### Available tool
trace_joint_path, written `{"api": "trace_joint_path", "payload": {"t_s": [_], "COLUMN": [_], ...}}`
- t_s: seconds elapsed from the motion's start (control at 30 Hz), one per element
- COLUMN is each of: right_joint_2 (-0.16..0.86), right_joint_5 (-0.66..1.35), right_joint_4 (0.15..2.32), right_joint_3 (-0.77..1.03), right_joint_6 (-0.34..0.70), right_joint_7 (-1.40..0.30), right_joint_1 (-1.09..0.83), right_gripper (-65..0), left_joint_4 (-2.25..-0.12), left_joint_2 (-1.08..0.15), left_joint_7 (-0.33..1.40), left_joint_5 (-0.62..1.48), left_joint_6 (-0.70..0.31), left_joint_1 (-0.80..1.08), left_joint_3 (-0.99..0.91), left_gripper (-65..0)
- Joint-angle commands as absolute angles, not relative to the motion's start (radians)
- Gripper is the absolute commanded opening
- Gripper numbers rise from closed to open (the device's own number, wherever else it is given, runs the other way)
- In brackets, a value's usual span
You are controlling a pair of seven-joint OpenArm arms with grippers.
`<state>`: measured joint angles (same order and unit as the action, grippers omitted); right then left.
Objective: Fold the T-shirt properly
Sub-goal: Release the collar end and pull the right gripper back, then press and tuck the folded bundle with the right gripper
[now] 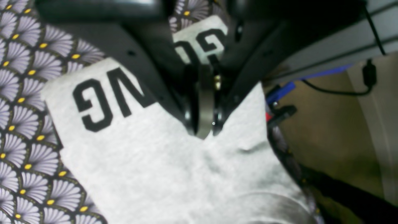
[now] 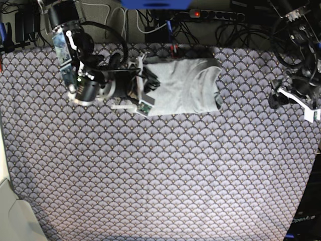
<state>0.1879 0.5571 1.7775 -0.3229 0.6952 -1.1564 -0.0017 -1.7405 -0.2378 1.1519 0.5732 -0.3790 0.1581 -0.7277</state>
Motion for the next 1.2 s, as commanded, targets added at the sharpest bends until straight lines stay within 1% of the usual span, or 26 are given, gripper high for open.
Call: {"api": "trace_joint_path", "payload": {"t_s": [0.0,0.13,0.17,0.27,0.33,0.5,0.57,0.67,0.77,0.83,1.0,1.1,1.17], "right_joint_2": [0.193,0.194,0.194,0.194,0.203,0.240,0.251,0.237,0.163,0.117,0.031,-0.005,-0.027], "right_joint_5": [0.570,0.568,0.568,0.570,0.570,0.575,0.576,0.576,0.576,0.576,0.570,0.570,0.572], "right_joint_4": [1.790,1.739,1.721,1.687,1.684,1.695,1.748,1.882,1.945,1.943,1.877,1.779,1.716], "right_joint_3": [-0.305,-0.292,-0.292,-0.292,-0.292,-0.291,-0.289,-0.294,-0.298,-0.320,-0.412,-0.467,-0.503], "right_joint_6": [0.698,0.698,0.698,0.698,0.698,0.698,0.698,0.698,0.698,0.698,0.698,0.698,0.698], "right_joint_7": [-1.127,-1.096,-1.096,-1.092,-1.072,-1.055,-1.056,-1.090,-1.178,-1.214,-1.219,-1.214,-1.182], "right_joint_1": [0.001,-0.013,-0.013,-0.010,-0.012,-0.010,-0.007,-0.013,0.010,0.047,0.088,0.142,0.170], "right_gripper": [-65.0,-65.0,-65.0,-65.0,-65.0,-65.0,-65.0,-65.0,-65.0,-65.0,-65.0,-65.0,-65.0], "left_joint_4": [-1.761,-1.761,-1.761,-1.761,-1.761,-1.758,-1.758,-1.756,-1.758,-1.758,-1.750,-1.748,-1.753], "left_joint_2": [-0.255,-0.255,-0.255,-0.257,-0.257,-0.262,-0.262,-0.263,-0.263,-0.265,-0.262,-0.260,-0.260], "left_joint_7": [1.138,1.138,1.138,1.138,1.138,1.138,1.138,1.138,1.138,1.138,1.138,1.138,1.138], "left_joint_5": [0.585,0.585,0.585,0.584,0.582,0.575,0.575,0.575,0.575,0.573,0.516,0.458,0.433], "left_joint_6": [-0.383,-0.383,-0.383,-0.383,-0.383,-0.383,-0.383,-0.380,-0.375,-0.375,-0.375,-0.375,-0.381], "left_joint_1": [0.153,0.157,0.163,0.165,0.165,0.165,0.165,0.165,0.165,0.166,0.173,0.173,0.180], "left_joint_3": [-0.733,-0.734,-0.736,-0.737,-0.737,-0.739,-0.739,-0.739,-0.739,-0.740,-0.823,-0.868,-0.888], "left_gripper": [-26.5,-43.7,-47.1,-54.4,-57.2,-58.0,-58.2,-58.3,-58.4,-58.4,-58.4,-58.4,-58.4]}}
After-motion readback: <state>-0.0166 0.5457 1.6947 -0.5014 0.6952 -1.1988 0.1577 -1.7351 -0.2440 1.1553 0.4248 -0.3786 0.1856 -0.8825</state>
